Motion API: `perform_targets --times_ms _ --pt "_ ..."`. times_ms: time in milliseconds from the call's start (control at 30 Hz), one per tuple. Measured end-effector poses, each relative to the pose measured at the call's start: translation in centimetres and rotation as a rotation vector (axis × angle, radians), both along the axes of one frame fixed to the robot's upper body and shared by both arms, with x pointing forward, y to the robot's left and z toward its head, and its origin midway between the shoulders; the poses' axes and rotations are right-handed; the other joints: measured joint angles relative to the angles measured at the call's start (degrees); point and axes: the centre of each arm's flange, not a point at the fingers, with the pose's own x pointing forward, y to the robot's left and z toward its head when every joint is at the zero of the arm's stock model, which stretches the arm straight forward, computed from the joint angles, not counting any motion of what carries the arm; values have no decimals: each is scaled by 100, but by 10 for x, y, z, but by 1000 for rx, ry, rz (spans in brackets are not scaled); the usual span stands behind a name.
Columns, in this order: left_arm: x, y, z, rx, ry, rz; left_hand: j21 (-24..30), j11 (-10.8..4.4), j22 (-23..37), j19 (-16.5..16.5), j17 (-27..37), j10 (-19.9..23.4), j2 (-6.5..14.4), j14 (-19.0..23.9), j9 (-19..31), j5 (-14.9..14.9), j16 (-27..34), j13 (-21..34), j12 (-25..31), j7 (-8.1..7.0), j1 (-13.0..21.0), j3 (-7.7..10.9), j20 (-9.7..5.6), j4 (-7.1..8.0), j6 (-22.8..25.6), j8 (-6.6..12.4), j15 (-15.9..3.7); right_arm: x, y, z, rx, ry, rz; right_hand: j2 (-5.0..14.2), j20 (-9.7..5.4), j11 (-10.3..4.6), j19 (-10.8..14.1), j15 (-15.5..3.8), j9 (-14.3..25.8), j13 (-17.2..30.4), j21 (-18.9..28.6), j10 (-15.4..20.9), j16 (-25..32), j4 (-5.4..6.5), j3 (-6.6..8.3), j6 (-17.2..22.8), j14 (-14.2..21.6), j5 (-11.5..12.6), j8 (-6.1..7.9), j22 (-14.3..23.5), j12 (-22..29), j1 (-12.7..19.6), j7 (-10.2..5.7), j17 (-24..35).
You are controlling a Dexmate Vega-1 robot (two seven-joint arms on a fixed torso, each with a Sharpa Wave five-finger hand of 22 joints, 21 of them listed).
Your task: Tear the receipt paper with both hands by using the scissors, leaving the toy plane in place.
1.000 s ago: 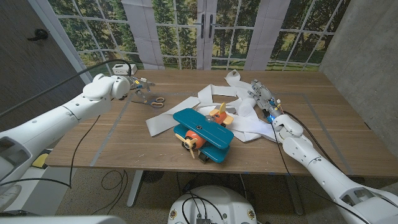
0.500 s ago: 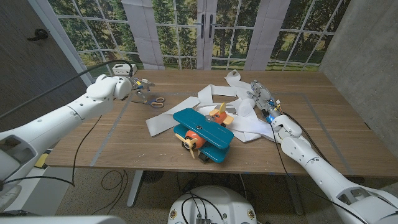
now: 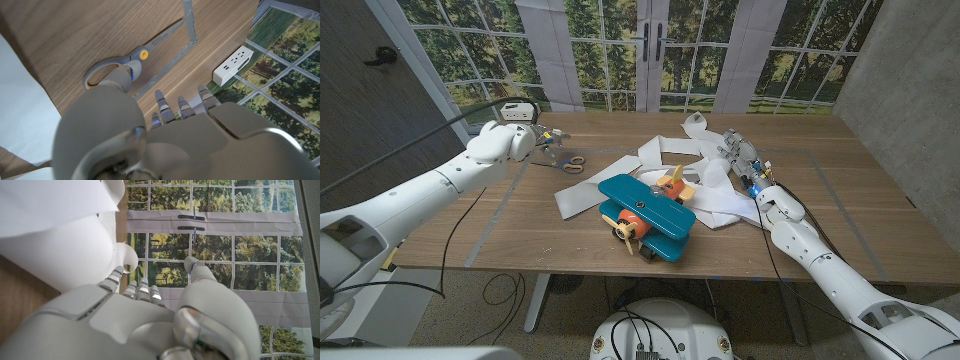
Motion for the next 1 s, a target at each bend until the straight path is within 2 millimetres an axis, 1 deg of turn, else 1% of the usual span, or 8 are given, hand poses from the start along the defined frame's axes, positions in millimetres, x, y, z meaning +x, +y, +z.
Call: perform_targets --times_ms 67,200,267,533,600,733,833,1000 --pt "0 -2 -1 8 1 -4 0 -22 0 -29 0 -22 26 0 0 33 0 0 0 0 25 42 -29 -1 0 0 0 0 0 -1 2 1 0 0 0 19 0 0 0 0 0 19 0 0 0 0 0 22 0 0 0 0 0 0" --pt "1 -4 -2 24 6 -9 0 -31 0 -29 0 -31 53 -31 0 64 0 0 0 0 53 44 -29 -3 0 0 -31 0 -1 -2 6 2 -1 -17 0 19 0 0 0 0 0 19 0 24 23 0 0 65 0 0 0 -17 0 0" --pt "2 -4 -2 33 11 -9 0 -31 0 -29 0 -31 75 -31 0 69 0 0 0 0 75 92 -29 -3 0 0 -31 0 -1 -2 9 4 -2 -23 0 19 0 0 0 0 0 19 0 23 23 0 0 87 0 0 0 -23 0 0" --pt "4 -4 -5 53 21 -11 0 -55 0 -29 0 -55 53 -60 14 111 0 -27 0 -3 98 92 -29 -4 -2 0 -60 -1 -1 -2 14 4 -3 -23 0 19 0 0 0 0 0 19 0 23 23 0 0 171 0 0 0 -23 0 0" --pt "5 -3 -6 54 25 -9 0 -73 0 -29 0 -72 53 -60 14 111 0 -27 0 -32 98 92 -29 -4 -31 0 -60 0 -1 -2 15 6 -2 -48 0 19 0 0 0 0 0 19 0 24 23 0 0 187 0 0 0 -48 0 0" --pt "6 -2 -8 51 27 -9 0 -73 0 -29 0 -72 23 -60 14 111 0 -27 0 -32 128 92 -29 -3 -31 0 -60 0 0 -2 17 6 0 -52 0 19 0 0 0 0 0 19 0 48 47 0 0 234 0 0 0 -52 0 -1" --pt "8 0 -9 43 28 -13 0 -32 0 -29 0 -113 0 -88 14 149 -30 -27 1 -23 151 92 -28 -4 -84 -7 -33 0 0 -1 18 7 0 -52 0 19 0 0 0 0 0 19 0 48 47 0 0 256 0 0 0 -52 0 -1" --pt "10 2 -11 27 31 -20 0 -62 0 -52 0 -144 -13 -92 13 167 -30 -27 1 -32 164 92 -51 -3 -93 -23 -29 0 0 -1 18 10 1 -52 0 19 0 0 0 0 0 19 0 47 47 0 0 300 0 0 0 -52 0 -1"
